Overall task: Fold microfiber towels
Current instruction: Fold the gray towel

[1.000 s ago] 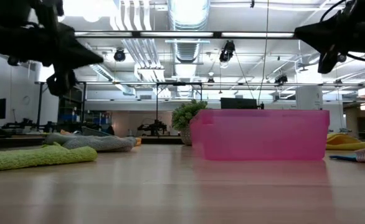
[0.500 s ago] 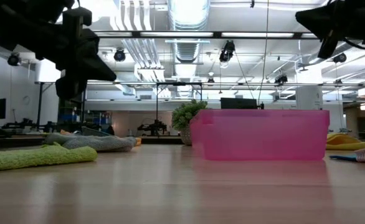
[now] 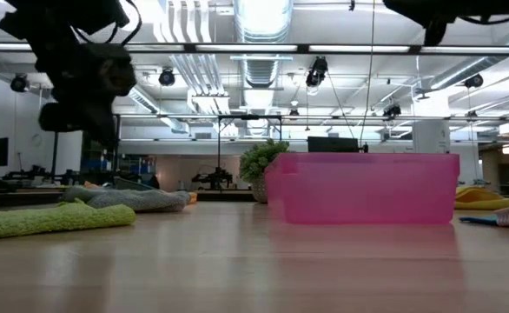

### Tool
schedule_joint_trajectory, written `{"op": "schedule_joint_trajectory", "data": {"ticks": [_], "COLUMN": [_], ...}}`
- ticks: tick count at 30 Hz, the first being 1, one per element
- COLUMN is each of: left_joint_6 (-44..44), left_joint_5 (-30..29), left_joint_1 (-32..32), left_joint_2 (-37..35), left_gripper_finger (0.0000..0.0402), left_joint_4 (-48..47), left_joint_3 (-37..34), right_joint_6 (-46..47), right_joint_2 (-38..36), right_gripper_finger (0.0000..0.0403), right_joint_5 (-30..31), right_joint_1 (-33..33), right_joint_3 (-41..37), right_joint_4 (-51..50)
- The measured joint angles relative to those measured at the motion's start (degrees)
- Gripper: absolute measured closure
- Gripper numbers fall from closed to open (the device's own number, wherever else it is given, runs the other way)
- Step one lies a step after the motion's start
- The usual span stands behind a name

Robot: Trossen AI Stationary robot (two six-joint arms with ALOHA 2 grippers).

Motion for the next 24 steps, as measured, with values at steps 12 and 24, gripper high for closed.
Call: {"op": "schedule_joint_trajectory", "data": {"ticks": [12,24], "left_joint_6": [3.8,9.4], "left_joint_5": [-2.0,-10.0], "left_joint_1": [0.1,0.1], "left_joint_2": [0.5,-1.0], "left_gripper_finger": [0.0402,0.0401], "left_joint_4": [-3.9,-3.5], "left_joint_3": [-2.6,-2.6], "right_joint_6": [-0.1,-2.6], "right_joint_2": [16.6,36.3], "right_gripper_finger": [0.0380,0.0380], "right_joint_5": [-5.2,-16.7], "right_joint_1": [-0.3,-5.3], "right_joint_3": [12.6,29.3], "right_joint_4": [-3.4,-6.9]}}
